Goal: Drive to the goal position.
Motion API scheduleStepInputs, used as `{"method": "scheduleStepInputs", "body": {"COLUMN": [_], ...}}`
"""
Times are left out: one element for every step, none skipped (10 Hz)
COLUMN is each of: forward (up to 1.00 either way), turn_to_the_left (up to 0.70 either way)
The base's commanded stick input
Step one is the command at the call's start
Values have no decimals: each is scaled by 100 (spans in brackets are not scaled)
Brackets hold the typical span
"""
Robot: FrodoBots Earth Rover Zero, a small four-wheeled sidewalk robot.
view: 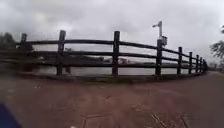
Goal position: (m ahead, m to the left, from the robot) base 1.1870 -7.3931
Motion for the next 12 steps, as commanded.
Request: {"method": "scheduleStepInputs", "body": {"forward": [0, 0, 0, 0, 0, 0, 0, 0, 0, 0, 0, 0], "turn_to_the_left": [0, 0, 0, 4, 1, 0, 0, 0, 0, 0, 0, 0]}}
